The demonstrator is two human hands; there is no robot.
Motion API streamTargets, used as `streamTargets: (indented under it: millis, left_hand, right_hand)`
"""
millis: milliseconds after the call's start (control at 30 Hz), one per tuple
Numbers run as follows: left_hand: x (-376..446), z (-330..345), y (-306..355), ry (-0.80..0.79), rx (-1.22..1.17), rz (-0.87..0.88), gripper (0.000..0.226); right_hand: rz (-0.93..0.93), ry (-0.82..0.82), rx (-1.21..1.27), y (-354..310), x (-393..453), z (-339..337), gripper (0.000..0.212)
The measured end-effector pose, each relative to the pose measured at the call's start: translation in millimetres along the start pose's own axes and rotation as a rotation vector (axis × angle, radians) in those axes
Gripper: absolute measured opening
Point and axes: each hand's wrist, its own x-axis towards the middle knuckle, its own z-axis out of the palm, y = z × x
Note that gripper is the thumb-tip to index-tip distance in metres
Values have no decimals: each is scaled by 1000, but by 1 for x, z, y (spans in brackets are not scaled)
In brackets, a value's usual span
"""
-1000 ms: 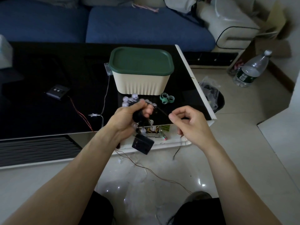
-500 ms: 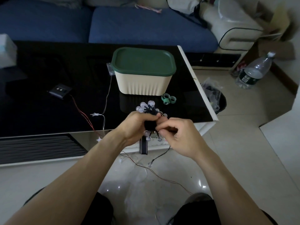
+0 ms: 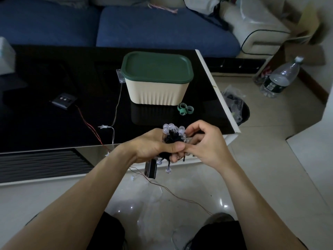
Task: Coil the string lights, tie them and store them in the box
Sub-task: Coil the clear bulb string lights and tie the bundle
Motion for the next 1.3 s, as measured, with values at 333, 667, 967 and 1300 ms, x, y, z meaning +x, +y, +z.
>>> streamTargets:
  millis: [333, 667, 967, 1300]
  left_hand:
    - [-6, -32, 1, 28, -210, -21, 23]
    - [9, -31, -1, 478, -671, -66, 23]
    - [18, -26, -13, 679, -691, -20, 22]
    - [22, -2, -16, 510, -321, -121, 26]
  right_hand:
    - [99, -306, 614, -4, 6, -5, 53]
    - [358, -80, 246, -2, 7, 8, 16]
    - [-58, -194, -285, 2, -4, 21, 15]
    - [-131, -94, -179, -3, -3, 18, 7]
